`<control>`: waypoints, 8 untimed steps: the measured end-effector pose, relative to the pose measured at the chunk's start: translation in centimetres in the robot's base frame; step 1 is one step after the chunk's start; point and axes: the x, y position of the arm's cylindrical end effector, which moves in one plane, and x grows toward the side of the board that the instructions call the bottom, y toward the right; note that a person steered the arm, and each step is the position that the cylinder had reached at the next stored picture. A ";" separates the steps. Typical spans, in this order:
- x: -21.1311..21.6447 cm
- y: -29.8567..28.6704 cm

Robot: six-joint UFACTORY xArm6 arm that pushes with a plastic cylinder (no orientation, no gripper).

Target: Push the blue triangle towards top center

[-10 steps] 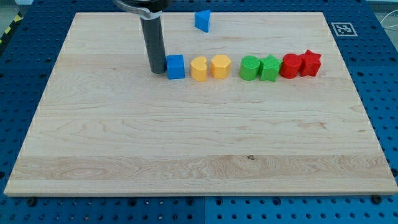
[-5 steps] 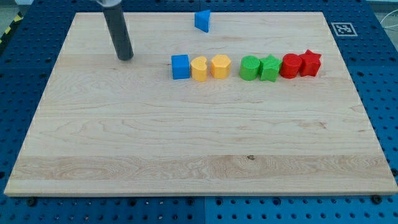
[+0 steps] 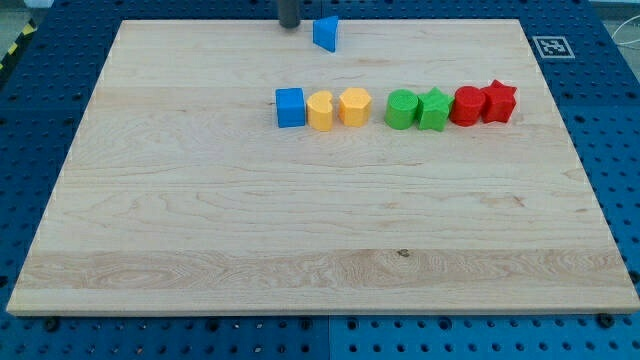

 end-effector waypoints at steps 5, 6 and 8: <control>6.9 5.5; 7.2 5.5; 5.4 8.0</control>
